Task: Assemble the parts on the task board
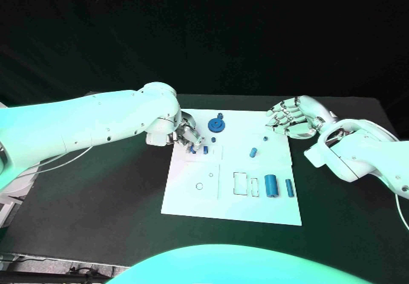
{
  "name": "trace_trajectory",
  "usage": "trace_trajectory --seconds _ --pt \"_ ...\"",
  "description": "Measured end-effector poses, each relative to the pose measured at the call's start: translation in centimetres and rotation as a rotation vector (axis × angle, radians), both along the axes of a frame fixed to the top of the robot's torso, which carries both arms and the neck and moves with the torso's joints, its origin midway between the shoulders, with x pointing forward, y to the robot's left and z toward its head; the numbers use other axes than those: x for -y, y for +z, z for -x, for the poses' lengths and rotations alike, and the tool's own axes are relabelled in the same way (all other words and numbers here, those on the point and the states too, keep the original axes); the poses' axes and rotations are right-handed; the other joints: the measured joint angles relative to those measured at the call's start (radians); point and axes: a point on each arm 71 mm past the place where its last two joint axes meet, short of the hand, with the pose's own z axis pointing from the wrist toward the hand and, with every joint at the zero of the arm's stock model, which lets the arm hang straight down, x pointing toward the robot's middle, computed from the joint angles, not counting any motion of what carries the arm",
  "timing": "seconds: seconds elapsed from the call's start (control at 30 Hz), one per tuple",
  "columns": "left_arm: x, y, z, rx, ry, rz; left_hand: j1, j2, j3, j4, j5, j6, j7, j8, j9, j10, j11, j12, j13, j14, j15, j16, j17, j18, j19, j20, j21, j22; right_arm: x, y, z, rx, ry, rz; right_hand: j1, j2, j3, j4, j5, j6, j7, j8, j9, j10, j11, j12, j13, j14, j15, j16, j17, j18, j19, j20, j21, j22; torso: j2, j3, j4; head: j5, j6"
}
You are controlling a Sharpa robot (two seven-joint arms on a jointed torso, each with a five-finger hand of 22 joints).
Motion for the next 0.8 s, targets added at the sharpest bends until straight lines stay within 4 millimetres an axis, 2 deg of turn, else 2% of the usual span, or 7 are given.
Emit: trace_trajectory --seconds 0.37,0.47,0.8 --pt "0.09 -0.09 -0.08 0.003 0.015 0.002 -0.007 0.007 0.0 -0.002 0.0 0.007 -0.004 0.0 0.007 0.007 -0.004 0.004 0.011 0.0 0.0 0.0 0.0 0.0 0.0 0.0 0.0 0.0 0.04 0.0 0.02 -0.001 0.0 0.0 0.0 0.0 0.0 0.0 0.0 0.0 0.0 0.0 0.0 0.0 0.0 0.0 0.0 0.0 0.0 0.0 0.0 0.0 0.0 0.0 0.0 0.0 0.0 -0.0003 -0.0006 -0.002 -0.002" --pt "0.16 -0.1 -0.12 0.004 0.018 0.002 -0.01 0.01 0.015 -0.019 0.0 0.011 -0.004 0.0 0.007 0.007 -0.004 0.004 0.013 0.0 0.0 0.0 0.0 0.0 0.0 0.0 0.0 0.0 0.05 0.0 0.03 -0.001 0.0 0.0 0.0 0.0 0.003 -0.003 0.004 0.0 0.0 0.0 0.0 0.0 0.0 0.0 -0.002 0.0 0.0 0.0 0.0 0.0 0.0 0.0 0.0 -0.001 0.0 -0.0001 -0.0007 -0.002 -0.002" --pt "0.26 -0.15 -0.23 -0.001 0.023 -0.002 -0.015 0.015 0.015 -0.02 -0.009 0.015 -0.004 0.0 0.008 0.013 -0.005 0.004 0.015 0.0 0.0 0.0 0.0 0.0 0.0 0.0 0.0 0.0 0.05 0.01 0.09 -0.001 0.001 0.0 0.0 0.0 0.005 0.0 0.004 0.0 0.0 0.0 0.0 0.0 0.0 0.0 -0.003 0.0 0.0 -0.004 0.0 0.0 0.0 0.0 0.0 -0.001 0.0 0.0005 -0.001 -0.004 -0.002"
